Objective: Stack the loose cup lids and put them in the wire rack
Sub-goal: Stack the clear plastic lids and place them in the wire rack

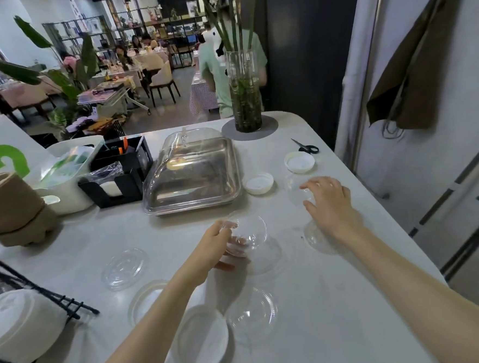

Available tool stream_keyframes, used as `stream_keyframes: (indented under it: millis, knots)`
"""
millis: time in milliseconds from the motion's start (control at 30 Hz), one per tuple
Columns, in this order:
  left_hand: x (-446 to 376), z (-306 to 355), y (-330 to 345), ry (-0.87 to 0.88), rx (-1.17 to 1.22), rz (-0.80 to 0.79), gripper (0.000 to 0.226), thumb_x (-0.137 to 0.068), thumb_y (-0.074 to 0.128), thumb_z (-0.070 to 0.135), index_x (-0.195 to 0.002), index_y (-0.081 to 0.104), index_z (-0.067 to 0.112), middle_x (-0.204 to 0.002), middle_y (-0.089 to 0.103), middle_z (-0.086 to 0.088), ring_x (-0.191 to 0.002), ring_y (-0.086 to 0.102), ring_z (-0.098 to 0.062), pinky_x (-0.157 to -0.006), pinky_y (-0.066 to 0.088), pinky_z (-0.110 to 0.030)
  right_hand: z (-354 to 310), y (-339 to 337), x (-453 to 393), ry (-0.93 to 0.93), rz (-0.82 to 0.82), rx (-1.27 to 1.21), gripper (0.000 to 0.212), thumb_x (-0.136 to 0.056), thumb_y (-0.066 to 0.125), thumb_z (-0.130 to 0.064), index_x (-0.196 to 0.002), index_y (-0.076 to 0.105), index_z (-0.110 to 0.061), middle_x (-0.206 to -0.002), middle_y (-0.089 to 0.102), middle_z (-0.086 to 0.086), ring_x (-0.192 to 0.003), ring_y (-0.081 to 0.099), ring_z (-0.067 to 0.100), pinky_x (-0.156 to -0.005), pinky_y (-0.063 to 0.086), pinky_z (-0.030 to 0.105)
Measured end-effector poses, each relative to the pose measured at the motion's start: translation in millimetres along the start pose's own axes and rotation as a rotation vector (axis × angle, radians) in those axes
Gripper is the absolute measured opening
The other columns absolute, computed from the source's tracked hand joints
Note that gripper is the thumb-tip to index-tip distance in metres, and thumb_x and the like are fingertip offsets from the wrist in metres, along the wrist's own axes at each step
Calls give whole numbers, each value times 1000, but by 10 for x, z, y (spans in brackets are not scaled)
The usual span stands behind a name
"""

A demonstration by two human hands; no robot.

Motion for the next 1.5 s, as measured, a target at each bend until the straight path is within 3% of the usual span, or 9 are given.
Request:
stream_keyframes:
  millis: [200,367,633,833,967,1100,1167,1333,1500]
  knots:
    - [-24,25,15,-40,49,24,26,-106,50,40,-123,63,25,-103,71,-2,-60,72,-7,-46,54,-23,107,115,-137,-124,-92,150,28,-100,51,-16,-119,68,-29,-122,69,-6,-138,41,22,-119,9,44]
    - [-11,47,1,-86,104,20,33,-103,51,49,-122,63,25,-85,79,6,-61,77,-9,-48,56,-24,65,26,6,-210,133,-28,20,-91,67,-8,-96,76,-24,-94,75,-5,-110,62,24,-111,29,46]
    - [56,99,-59,-115,75,-39,75,-87,36,90,-124,60,29,-112,77,-10,-82,83,-25,-54,61,-28,-494,-300,444,-682,160,-122,20,-83,78,-6,-94,76,-23,-101,73,-6,-114,66,25,-105,40,53]
    - [73,97,-3,-67,61,-27,43,-101,48,58,-127,58,25,-110,77,-8,-91,82,-30,-64,60,-32,-656,-239,616,-767,38,-69,21,-83,77,-6,-92,78,-25,-105,73,-3,-121,65,25,-106,42,57]
    - [83,53,-4,-22,73,-22,30,-104,52,43,-124,63,22,-98,77,0,-74,79,-16,-57,60,-29,-708,-166,676,-778,-32,-81,22,-85,73,-7,-97,77,-26,-109,72,-5,-128,61,23,-110,39,56]
    - [93,18,-26,-30,102,-59,32,-104,48,35,-125,67,21,-104,80,-11,-77,80,-23,-65,58,-31,-668,-73,716,-739,-183,-148,21,-94,64,-33,-111,73,-25,-122,68,-7,-142,47,17,-120,26,47]
    - [81,-5,-33,-49,124,-78,34,-102,47,33,-125,68,20,-114,80,-16,-83,81,-29,-71,57,-35,-648,-14,736,-733,-261,-153,31,-96,60,-43,-119,69,-25,-128,66,-8,-146,39,14,-122,23,41]
    - [86,-82,-47,-79,206,-135,45,-108,45,42,-125,66,7,-126,73,-21,-80,80,-34,-71,65,-40,-638,57,749,-666,-299,-283,16,-102,56,-27,-108,70,-22,-119,70,-12,-141,46,11,-117,30,35]
    - [150,-50,-119,113,58,-35,36,-105,47,56,-131,63,35,-129,68,0,-78,80,-24,-57,60,-29,-617,20,693,-581,-325,-504,11,-99,62,-21,-100,72,-16,-106,73,-6,-128,58,16,-104,42,31]
Point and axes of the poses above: each hand's wrist, its own x-axis away from the middle knuckle, its own y-axis out of the palm, z = x × y, the point moved 2 cm from there along -x, towards the middle knuckle
